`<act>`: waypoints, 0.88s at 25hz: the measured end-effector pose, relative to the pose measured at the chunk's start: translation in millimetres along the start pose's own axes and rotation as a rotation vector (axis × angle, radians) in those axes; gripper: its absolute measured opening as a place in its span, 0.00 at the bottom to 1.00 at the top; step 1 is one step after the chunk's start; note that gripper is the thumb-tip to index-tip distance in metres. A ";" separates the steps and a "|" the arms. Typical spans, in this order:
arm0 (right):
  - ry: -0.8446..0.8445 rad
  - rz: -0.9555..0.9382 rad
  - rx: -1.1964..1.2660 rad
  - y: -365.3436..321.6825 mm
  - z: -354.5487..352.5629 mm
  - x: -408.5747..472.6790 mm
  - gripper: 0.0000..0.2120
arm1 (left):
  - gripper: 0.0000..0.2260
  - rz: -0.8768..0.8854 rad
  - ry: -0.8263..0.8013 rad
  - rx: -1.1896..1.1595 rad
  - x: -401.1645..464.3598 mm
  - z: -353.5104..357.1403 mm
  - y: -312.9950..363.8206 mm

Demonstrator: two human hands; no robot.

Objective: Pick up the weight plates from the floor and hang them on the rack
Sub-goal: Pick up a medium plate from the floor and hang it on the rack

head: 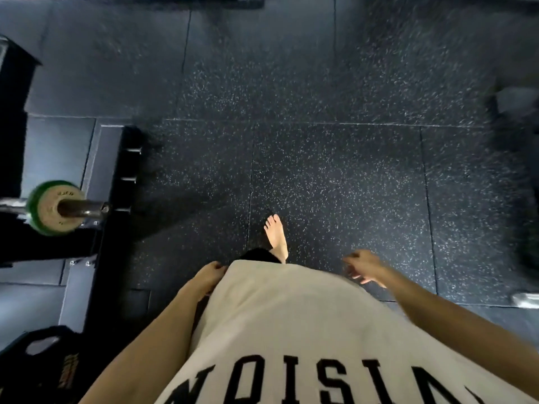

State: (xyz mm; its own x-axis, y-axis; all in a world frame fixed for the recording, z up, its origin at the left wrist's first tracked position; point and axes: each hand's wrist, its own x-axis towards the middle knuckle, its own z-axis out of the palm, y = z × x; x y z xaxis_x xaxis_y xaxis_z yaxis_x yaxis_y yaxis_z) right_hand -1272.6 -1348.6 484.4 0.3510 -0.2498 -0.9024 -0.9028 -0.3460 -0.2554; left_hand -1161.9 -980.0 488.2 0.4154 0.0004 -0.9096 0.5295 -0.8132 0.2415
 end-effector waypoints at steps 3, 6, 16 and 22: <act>0.040 -0.001 0.023 -60.2 -47.1 23.0 0.09 | 0.11 0.049 0.004 0.046 37.3 -53.5 77.1; 0.138 -0.041 0.066 -132.6 -98.3 54.2 0.09 | 0.11 0.088 0.064 0.084 72.8 -108.1 157.5; 0.085 -0.052 -0.003 -352.0 -266.3 195.5 0.10 | 0.13 0.007 0.097 -0.092 164.2 -212.9 354.7; -0.016 -0.112 -0.192 -524.6 -368.3 260.8 0.07 | 0.17 -0.060 0.238 -0.175 198.2 -272.5 409.1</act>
State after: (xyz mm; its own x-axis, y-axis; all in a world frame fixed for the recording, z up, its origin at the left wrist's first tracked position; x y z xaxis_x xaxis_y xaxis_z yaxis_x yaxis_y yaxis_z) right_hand -616.0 -1565.3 510.8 0.4410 -0.1866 -0.8779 -0.7939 -0.5374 -0.2846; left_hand -661.3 -1154.0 498.8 0.5306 0.1983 -0.8241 0.6689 -0.6951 0.2634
